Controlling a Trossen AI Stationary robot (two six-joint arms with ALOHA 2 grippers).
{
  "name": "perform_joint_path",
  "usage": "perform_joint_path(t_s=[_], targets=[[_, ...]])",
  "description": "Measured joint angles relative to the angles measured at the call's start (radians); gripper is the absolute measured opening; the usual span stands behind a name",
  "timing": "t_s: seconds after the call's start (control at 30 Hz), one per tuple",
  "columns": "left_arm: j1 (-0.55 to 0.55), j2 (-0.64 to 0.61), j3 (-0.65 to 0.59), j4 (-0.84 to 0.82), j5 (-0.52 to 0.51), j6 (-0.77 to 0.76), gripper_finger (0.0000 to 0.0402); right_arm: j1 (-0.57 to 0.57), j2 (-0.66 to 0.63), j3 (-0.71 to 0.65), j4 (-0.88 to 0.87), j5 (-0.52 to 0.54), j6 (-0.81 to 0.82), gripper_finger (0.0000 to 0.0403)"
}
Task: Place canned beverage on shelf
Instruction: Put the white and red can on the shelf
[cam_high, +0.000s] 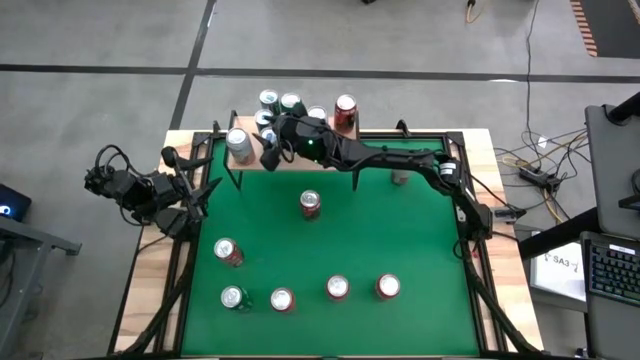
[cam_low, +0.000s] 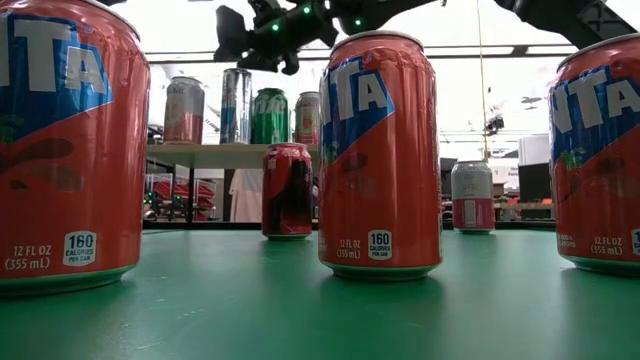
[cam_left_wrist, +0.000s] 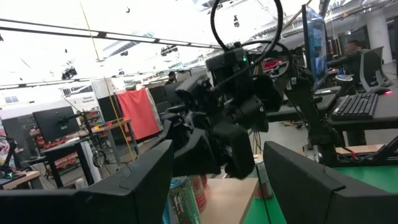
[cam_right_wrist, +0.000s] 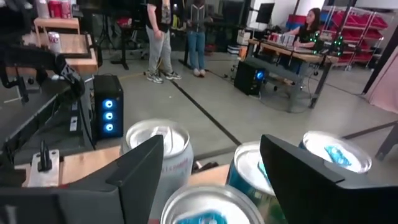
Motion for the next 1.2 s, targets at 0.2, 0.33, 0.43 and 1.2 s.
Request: perform_joint_path(t_s=[0.2,0.33,0.43,1.2], targets=[[0.000,0.000,0.000,0.000,0.000,0.000,0.0233,0.003,0.000,0.128,-0.233,-0.001,0.032,0.0223],[0.000,0.000,0.000,0.000,0.000,0.000,0.0233,0.003,0.000,0.197,-0.364,-0.009,0.040,0.0159],[0.000,0.000,0.000,0.000,0.000,0.000,0.0233,0.003,0.000,0.236,-0.458,-0.021,0.059,0.0100],[0.000,0.000,0.000,0.001,0.000,0.000,0.0233,0.004,0.028,0.239,-0.459,-0.027,0.066,0.0009]])
